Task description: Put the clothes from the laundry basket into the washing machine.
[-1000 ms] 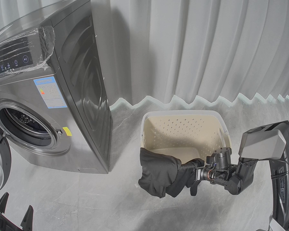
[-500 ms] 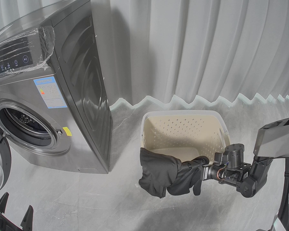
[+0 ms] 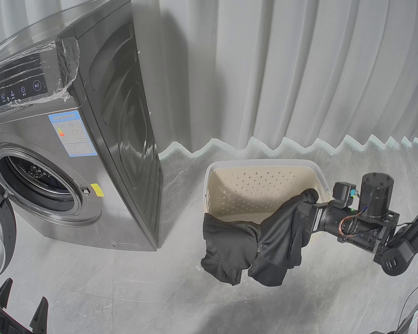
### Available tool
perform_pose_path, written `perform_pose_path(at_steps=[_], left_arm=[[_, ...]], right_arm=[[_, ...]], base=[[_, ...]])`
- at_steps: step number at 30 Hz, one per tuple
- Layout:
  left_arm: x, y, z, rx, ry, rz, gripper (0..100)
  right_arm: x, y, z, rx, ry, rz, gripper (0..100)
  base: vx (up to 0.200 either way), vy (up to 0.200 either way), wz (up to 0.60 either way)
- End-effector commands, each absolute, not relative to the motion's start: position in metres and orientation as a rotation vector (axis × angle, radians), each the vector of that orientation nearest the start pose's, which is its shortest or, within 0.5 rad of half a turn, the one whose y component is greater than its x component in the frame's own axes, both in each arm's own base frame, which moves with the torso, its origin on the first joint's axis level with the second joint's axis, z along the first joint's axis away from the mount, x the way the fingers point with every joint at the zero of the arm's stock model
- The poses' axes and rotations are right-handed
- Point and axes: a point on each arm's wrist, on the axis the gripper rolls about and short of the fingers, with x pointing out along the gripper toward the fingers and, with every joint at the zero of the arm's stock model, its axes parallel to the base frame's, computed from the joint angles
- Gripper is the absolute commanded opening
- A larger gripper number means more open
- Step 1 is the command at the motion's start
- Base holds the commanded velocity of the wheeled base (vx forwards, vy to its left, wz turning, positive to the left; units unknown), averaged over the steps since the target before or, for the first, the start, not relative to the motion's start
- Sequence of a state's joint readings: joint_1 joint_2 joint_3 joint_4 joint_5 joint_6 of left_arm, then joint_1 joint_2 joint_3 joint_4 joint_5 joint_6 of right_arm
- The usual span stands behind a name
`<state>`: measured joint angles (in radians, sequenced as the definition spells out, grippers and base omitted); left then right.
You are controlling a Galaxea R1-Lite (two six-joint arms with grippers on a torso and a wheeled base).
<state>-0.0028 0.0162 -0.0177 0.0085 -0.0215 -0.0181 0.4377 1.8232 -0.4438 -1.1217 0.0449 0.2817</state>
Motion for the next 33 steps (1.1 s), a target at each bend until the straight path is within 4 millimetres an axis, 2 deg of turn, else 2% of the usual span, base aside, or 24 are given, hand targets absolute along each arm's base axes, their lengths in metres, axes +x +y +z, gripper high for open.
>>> perform_pose_path(at_steps=[1, 5, 9, 13, 16, 25, 33], left_arm=[[-0.023, 0.000, 0.075, -0.017, 0.009, -0.024, 100], [-0.023, 0.000, 0.075, -0.017, 0.009, -0.026, 100], [-0.023, 0.000, 0.075, -0.015, 0.009, -0.026, 100], [-0.023, 0.000, 0.075, -0.015, 0.009, -0.026, 100], [-0.023, 0.000, 0.075, -0.018, 0.009, -0.026, 100], [-0.023, 0.000, 0.075, -0.015, 0.009, -0.026, 100], [-0.023, 0.000, 0.075, -0.012, 0.009, -0.026, 100]], right_arm=[[0.226, 0.129, 0.185, 0.269, 0.109, 0.561, 0], [0.219, 0.130, 0.196, 0.268, 0.062, 0.580, 0], [0.207, 0.123, 0.217, 0.241, -0.030, 0.588, 0], [0.203, 0.118, 0.226, 0.218, -0.075, 0.578, 0], [0.205, 0.117, 0.226, 0.197, -0.086, 0.558, 0], [0.204, 0.119, 0.225, 0.169, -0.083, 0.505, 0], [0.199, 0.126, 0.222, 0.170, -0.067, 0.475, 0]], base=[[0.000, 0.000, 0.00], [0.000, 0.000, 0.00], [0.000, 0.000, 0.00], [0.000, 0.000, 0.00], [0.000, 0.000, 0.00], [-0.200, 0.000, 0.00], [0.000, 0.000, 0.00]])
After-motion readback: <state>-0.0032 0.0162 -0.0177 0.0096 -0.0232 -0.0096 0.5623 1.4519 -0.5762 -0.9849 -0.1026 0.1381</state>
